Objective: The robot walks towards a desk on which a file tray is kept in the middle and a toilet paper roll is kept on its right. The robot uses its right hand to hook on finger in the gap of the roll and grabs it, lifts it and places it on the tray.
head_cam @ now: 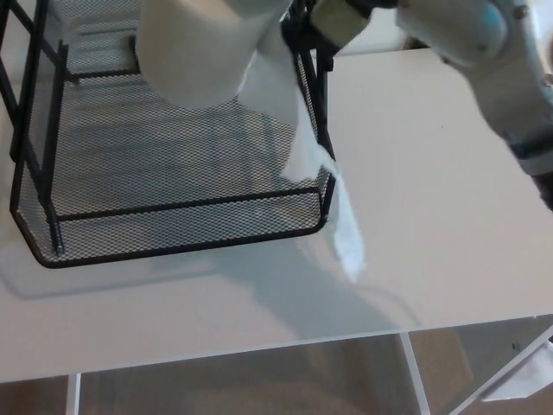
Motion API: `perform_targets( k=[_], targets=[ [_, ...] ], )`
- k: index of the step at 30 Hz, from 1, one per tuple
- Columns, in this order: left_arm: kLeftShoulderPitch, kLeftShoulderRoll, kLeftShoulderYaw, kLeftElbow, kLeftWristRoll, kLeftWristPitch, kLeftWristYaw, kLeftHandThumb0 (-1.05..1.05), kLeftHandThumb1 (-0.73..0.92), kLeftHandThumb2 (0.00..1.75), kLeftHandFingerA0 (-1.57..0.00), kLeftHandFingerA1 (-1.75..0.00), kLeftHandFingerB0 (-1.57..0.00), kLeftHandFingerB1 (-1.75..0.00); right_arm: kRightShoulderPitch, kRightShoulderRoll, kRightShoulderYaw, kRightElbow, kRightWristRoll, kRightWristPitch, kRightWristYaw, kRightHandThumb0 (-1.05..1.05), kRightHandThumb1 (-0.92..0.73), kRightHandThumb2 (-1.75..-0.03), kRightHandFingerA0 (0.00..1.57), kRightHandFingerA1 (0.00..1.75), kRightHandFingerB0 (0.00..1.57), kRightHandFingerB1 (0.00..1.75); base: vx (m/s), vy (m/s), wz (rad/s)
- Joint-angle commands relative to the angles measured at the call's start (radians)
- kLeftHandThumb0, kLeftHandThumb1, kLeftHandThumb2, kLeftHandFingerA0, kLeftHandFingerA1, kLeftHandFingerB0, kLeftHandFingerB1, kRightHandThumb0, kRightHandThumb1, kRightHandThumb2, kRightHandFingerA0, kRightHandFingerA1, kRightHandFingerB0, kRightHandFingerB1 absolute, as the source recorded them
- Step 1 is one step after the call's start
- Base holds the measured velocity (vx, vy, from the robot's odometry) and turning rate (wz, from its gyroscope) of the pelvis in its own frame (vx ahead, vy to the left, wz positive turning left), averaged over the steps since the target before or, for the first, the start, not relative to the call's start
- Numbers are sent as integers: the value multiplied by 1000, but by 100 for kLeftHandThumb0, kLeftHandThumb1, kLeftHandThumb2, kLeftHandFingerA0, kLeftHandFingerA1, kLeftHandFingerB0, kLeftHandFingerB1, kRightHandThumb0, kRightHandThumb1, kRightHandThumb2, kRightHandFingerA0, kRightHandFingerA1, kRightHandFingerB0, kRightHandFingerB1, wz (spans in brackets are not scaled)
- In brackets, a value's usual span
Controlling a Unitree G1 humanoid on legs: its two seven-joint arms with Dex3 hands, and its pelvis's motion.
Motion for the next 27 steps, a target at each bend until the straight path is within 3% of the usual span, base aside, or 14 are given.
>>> perform_targets(
  k=[1, 2, 3, 6, 8, 10, 15, 16, 17, 18, 22, 25, 26, 27],
  targets=[
    [7, 5, -5, -43, 4, 50, 10, -105, 72, 124, -12, -71, -11, -59, -44, 16, 60, 65, -36, 7, 71, -26, -57, -74, 88, 140, 93, 72, 0, 0, 0],
    [4, 3, -5, -50, 6, 60, 24, -105, 92, 71, -20, -84, -12, -60, -46, 18, 64, 67, -35, 19, 85, -25, -58, -78, 85, 137, 94, 76, 0, 0, 0],
    [-1, -6, 18, -51, -15, 80, 39, -105, 71, 122, -66, -104, -15, -61, -50, 18, 75, 74, -35, 21, 104, -25, -60, -75, 84, 135, 94, 75, 0, 0, 6],
    [-1, -2, 8, -41, -6, 48, 19, -105, 71, 124, -21, -77, -6, -56, -60, 19, 81, 92, 4, 14, 166, -26, -59, -65, 88, 124, 93, 68, 0, 0, 0],
    [0, -1, 7, -38, -7, 38, 6, -102, 70, 123, 0, -62, -22, -54, -60, 21, 92, 97, -9, 15, 172, -24, -59, -68, 90, 128, 93, 72, 0, 0, 0],
    [-9, -1, -1, -29, 2, 32, 10, -104, 68, 107, -10, -69, -6, -50, -72, 13, 111, 108, -31, 1, 190, -26, -58, -69, 89, 148, 90, 79, 0, 0, 0],
    [-30, -2, -8, 0, 8, 22, 14, -105, 74, 125, -28, -79, -4, -55, -78, 8, 111, 130, -33, -7, 184, -26, -57, -64, 89, 139, 91, 69, 0, 0, 0],
    [-24, -2, -2, -21, -2, 45, 13, -105, 73, 124, -12, -70, -11, -56, -84, 10, 108, 147, -28, -20, 177, -27, -57, -66, 90, 138, 91, 73, 0, 0, 0],
    [-24, 0, -7, -24, 4, 45, 15, -105, 72, 124, -20, -74, -7, -57, -78, 11, 100, 153, -19, -32, 162, -25, -56, -69, 90, 143, 91, 77, 0, 0, 0],
    [-25, -1, -8, -23, 4, 50, 18, -105, 72, 125, -50, -91, -5, -58, -74, 11, 99, 152, -21, -38, 155, -26, -58, -70, 88, 148, 89, 84, 0, 0, 0],
    [-28, 0, -11, -38, 4, 73, 26, -105, 73, 124, -39, -82, -7, -58, -49, 28, 95, 147, -18, -28, 140, -26, -59, -74, 89, 152, 89, 88, 0, 0, 0],
    [-26, -1, -6, -44, -3, 81, 21, -105, 72, 124, -57, -92, -3, -57, -38, 38, 85, 154, 9, -36, 153, -28, -60, -67, 88, 135, 89, 75, 0, 0, 0],
    [-32, -3, -5, -30, 0, 76, 34, -105, 92, 72, -88, -127, -15, -59, -37, 48, 84, 145, 13, 0, 183, -29, -67, -66, 91, 132, 74, 48, 0, 0, 0],
    [-37, -4, -8, -28, 3, 86, 40, -105, 92, 72, -88, -127, -15, -59, -37, 59, 77, 142, 30, 38, 221, -29, -67, -66, 91, 132, 74, 48, 0, 0, 0]
  ],
)
